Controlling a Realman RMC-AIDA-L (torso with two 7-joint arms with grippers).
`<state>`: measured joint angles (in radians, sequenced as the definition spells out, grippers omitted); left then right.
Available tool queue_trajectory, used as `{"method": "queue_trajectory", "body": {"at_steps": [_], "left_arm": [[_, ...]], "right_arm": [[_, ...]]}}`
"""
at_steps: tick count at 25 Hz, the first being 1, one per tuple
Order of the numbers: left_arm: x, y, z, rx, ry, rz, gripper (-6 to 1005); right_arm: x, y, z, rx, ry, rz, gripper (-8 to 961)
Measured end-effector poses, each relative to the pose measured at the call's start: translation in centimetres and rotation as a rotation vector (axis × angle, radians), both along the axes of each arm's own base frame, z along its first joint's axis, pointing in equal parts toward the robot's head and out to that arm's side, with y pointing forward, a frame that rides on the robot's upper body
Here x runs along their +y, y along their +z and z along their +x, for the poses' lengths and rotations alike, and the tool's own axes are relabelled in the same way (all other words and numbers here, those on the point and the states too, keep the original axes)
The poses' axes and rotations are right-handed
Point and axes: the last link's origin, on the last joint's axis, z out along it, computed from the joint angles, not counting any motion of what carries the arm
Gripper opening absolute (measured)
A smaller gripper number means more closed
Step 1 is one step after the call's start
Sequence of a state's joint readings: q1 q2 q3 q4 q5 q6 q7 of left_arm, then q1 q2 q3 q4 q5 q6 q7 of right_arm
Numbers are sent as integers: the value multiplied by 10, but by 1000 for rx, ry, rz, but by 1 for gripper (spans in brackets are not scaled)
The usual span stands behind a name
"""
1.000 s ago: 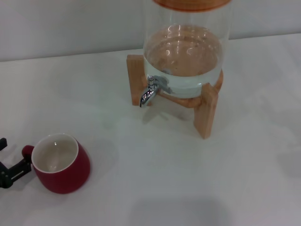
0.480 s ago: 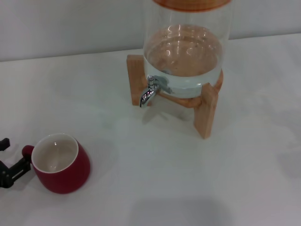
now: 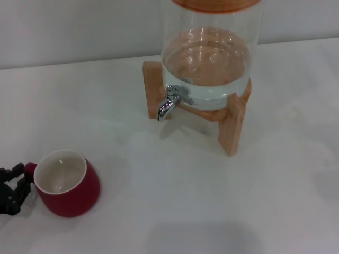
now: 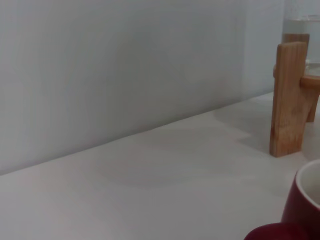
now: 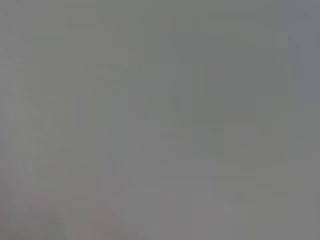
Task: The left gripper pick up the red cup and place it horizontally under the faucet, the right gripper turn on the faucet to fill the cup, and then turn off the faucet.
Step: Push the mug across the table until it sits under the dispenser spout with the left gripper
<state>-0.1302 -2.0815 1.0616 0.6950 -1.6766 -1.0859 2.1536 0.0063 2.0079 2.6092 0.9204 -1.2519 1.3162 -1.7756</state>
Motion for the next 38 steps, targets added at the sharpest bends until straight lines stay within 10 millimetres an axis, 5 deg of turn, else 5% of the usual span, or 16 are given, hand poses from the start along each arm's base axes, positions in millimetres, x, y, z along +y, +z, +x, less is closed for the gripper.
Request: {"method": "queue_trajectory", "body": {"at_steps": [2, 16, 27, 38], "left_arm": [[0, 0, 0, 2, -1, 1, 296], [0, 0, 1, 12, -14, 4, 257], [-1, -3, 3, 12, -22, -6, 96], [-2, -2, 7, -19, -39, -3, 102]], "right_arm": [[0, 0, 0, 1, 0, 0, 722], [-1, 1, 0, 6, 2, 10, 722], [-1, 1, -1, 7, 7, 6, 722], [-2, 1, -1, 7, 10, 5, 722]]}}
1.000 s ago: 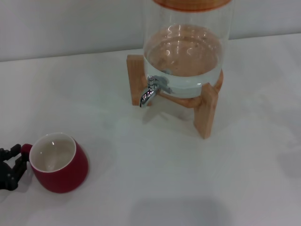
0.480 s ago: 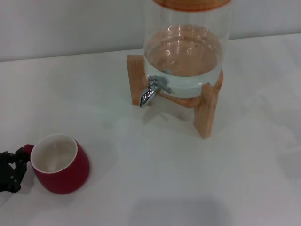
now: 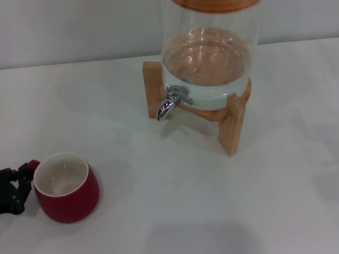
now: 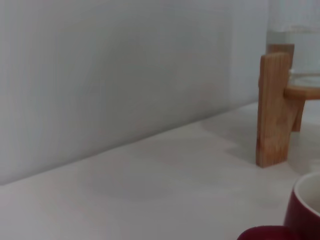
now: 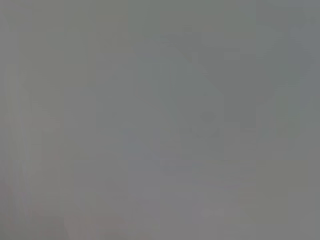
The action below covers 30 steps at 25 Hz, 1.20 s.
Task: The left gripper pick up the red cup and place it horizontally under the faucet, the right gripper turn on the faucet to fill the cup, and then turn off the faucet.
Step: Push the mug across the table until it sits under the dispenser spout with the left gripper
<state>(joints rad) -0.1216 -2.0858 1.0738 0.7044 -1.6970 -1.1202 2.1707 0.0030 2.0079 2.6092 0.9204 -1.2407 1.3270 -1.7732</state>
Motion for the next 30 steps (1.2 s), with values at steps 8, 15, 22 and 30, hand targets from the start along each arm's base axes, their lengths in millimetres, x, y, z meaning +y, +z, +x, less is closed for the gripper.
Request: {"method": "queue_trajectory", "body": {"at_steps": [8, 15, 22, 30], "left_arm": [[8, 2, 9, -30, -28, 14, 106], [22, -1, 18, -48, -42, 7, 110], [38, -7, 27, -54, -45, -3, 114], [57, -20, 37, -56, -33, -27, 118]], "right_arm": [[0, 0, 0, 0, 0, 0, 722], [0, 0, 0, 0, 0, 0, 722], [-1, -3, -1, 7, 14, -10, 722], [1, -5, -5, 8, 36, -18, 722]]}}
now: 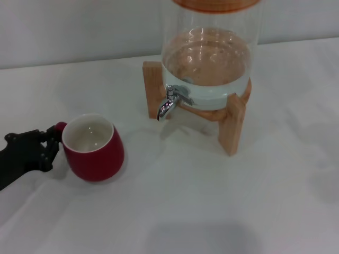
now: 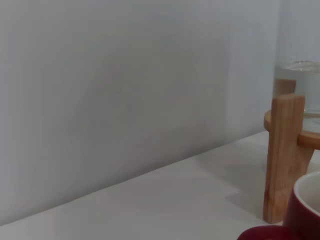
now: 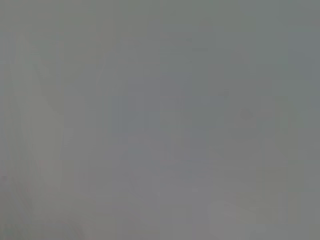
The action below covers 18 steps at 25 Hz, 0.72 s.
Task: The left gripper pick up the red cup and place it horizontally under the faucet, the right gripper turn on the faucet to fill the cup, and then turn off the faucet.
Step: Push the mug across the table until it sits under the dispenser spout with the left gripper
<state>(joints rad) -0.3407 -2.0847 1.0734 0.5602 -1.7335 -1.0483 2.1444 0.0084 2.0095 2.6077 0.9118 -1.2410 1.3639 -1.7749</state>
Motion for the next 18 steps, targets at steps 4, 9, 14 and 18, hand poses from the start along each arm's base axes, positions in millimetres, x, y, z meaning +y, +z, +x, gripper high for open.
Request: {"method": "queue_trajectory", "body": {"at_steps": [4, 9, 14, 18], "left_arm": [[9, -6, 8, -1, -14, -15, 121], [18, -11, 16, 3, -24, -26, 123], [24, -20, 24, 10, -34, -59, 126], [28, -27, 29, 25, -36, -81, 128]], "right_arm": [[1, -1, -1, 2, 4, -3, 722], [1, -1, -2, 2, 9, -6, 722], [1, -2, -3, 3, 20, -11, 722], [0, -2, -4, 3, 23, -11, 722]]}}
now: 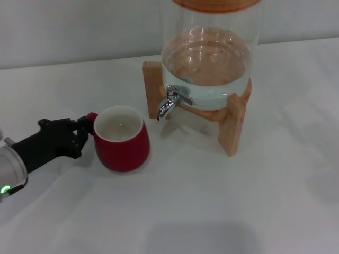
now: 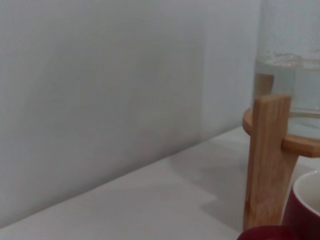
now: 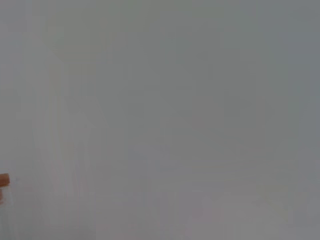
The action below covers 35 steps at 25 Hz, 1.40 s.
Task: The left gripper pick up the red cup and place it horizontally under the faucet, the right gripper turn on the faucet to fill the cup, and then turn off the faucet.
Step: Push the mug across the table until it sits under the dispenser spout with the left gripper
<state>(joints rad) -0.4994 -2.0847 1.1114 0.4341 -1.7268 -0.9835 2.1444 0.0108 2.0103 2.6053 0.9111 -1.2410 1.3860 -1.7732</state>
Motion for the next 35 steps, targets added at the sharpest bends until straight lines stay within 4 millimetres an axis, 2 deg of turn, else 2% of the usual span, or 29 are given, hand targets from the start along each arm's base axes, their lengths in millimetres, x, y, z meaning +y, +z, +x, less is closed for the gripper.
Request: {"method": "queue_trajectory", "body": {"at_steps": [6, 16, 35], "left_arm": [[4, -14, 7, 43, -3, -55, 132], [6, -25, 18, 74, -28, -111, 137], [19, -31, 35, 115, -71, -114, 147]], "right_arm": [[0, 0, 0, 1, 1, 0, 722], [0, -1, 0, 2, 1, 0, 722], [0, 0, 1, -2, -4, 4, 722]]}}
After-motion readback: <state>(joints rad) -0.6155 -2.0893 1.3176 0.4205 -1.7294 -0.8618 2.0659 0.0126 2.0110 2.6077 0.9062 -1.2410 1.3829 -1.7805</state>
